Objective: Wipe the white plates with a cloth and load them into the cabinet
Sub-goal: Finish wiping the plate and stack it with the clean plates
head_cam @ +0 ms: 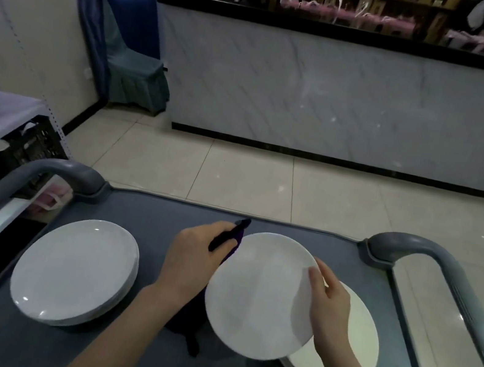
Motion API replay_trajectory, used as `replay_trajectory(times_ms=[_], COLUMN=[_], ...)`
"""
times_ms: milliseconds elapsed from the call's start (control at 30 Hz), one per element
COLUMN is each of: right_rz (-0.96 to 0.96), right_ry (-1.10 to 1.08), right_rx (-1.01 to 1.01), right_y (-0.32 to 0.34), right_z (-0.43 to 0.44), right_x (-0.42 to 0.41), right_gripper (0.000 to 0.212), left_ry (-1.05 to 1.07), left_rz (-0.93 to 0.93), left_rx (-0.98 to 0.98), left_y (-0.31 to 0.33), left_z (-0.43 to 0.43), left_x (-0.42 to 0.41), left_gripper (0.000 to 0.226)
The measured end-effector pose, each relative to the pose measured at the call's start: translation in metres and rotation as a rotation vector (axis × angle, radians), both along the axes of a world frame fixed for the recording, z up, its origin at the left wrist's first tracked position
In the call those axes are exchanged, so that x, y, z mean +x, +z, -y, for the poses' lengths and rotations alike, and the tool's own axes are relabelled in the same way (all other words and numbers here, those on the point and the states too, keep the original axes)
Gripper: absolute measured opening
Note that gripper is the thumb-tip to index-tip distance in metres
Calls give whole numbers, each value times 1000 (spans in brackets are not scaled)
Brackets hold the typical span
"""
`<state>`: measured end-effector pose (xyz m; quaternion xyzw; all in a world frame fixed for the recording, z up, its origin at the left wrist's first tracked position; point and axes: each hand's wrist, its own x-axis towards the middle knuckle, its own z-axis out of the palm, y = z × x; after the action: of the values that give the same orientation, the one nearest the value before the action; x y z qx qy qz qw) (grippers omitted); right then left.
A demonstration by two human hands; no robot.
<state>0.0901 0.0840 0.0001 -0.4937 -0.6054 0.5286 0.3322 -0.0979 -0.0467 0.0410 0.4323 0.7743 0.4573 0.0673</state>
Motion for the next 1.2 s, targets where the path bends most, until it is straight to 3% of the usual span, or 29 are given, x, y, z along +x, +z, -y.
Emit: replay_trajectory(times_ms=[167,267,333,467,500,600,700,800,867,1000,1200], right_rz=[-18,-53,-65,-77,-90,-125,-141,-166,-182,-209,-258], right_ry=[81,90,53,2,-15,-62,-43,15,54,61,-30], right_rx=[98,99,46,-2,-16,-70,-84,-67,-72,-132,-59], right_y=[11,12,12,9,8,5,7,14,18,20,29], right_z=[6,8,9,7,7,5,5,6,8,18,15], right_x=[-17,-20,-17,-9,-8,-5,-3,-3,-3,-6,1], right_gripper=[26,27,28,29,29,24,22,23,24,19,20], left_ry=[-269,-511,-558,-597,-561,-409,-565,-686,-722,-639,-241], left_rz=[-27,-57,-137,132,119,-283,-598,-713,-646,-644,-585], left_rx=[-29,-342,-504,-349,-292,-229,-192,-267,-363,-459,-544], left_y=[31,28,14,-2,-4,-9,-14,-22,-25,-29,-33], left_z=[-5,-17,-18,-5,-1,6,10,9,6,-3,5], left_x=[36,49,44,40,38,30,32,38,38,37,35], left_gripper=[36,57,73,66,65,55,52,59,64,66,64])
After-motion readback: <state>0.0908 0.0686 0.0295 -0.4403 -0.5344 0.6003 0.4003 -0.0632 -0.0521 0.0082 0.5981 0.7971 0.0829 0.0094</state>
